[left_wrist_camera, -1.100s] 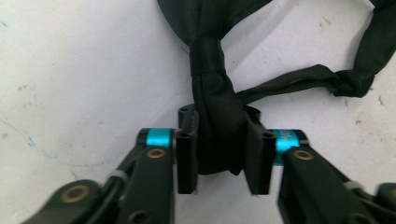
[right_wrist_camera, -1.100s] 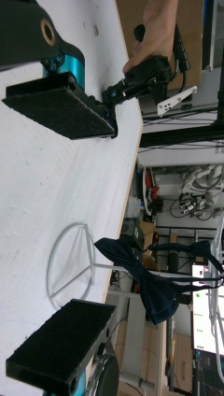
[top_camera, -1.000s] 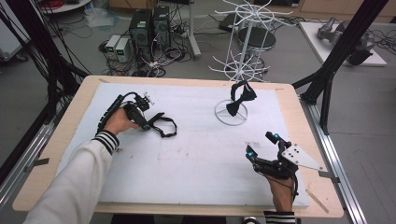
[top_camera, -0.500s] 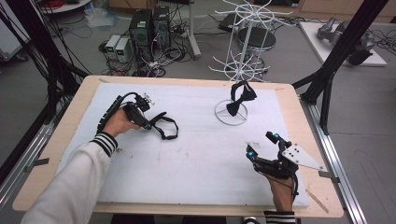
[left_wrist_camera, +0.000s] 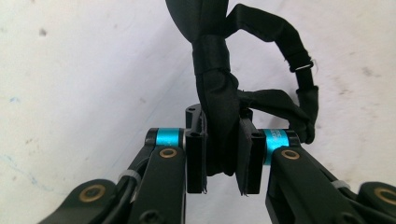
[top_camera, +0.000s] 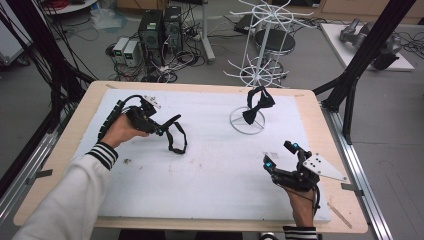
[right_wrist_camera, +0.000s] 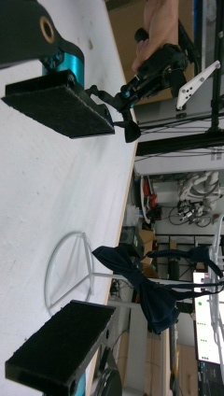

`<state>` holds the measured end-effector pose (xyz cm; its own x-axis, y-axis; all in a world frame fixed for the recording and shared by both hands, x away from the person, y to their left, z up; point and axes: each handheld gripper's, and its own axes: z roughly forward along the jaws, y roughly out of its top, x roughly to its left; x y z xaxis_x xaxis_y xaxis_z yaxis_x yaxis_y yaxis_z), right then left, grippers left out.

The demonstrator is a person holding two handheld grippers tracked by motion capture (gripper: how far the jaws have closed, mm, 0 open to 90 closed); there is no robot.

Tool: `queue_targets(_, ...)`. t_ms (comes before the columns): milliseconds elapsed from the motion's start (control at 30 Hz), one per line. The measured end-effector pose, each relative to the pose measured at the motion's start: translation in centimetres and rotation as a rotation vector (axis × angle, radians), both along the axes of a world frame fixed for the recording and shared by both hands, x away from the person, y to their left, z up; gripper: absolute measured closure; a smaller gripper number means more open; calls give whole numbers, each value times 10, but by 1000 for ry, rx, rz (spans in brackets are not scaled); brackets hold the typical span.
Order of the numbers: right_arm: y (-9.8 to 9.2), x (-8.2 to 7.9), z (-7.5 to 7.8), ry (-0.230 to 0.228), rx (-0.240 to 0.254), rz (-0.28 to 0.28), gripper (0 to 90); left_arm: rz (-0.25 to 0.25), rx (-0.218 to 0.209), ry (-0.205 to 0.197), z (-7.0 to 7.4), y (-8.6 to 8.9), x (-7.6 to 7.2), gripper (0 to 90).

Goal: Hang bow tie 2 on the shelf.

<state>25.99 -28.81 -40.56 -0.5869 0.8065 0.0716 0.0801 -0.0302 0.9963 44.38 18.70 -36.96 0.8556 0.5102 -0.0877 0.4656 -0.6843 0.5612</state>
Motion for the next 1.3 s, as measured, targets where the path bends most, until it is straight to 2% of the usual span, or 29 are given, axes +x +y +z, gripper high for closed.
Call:
queue_targets(133, 0, -1, 4, -4, 24, 15, 109, -25, -44, -25, 9, 2, -7, 762)
queue_targets(333, 4, 0, 15, -11, 12, 46, 109, -52, -83, -52, 19, 5, -14, 762)
queue_targets(467, 9, 3, 22, -24, -21, 78, 109, -74, -116, -67, 24, 4, -20, 762)
queue_targets(767, 20, 9, 31, -22, -34, 129, 110, -160, -172, -78, 32, -2, -30, 761)
queue_targets(800, 21, 9, 32, -27, -38, 137, 110, -155, -194, -73, 32, -4, -32, 762)
queue_targets(967, 25, 12, 38, -29, -39, 167, 110, -202, -217, -89, 36, -8, -37, 760)
queue_targets(1300, 35, 20, 49, -45, -62, 232, 110, -246, -299, -90, 40, -12, -46, 759)
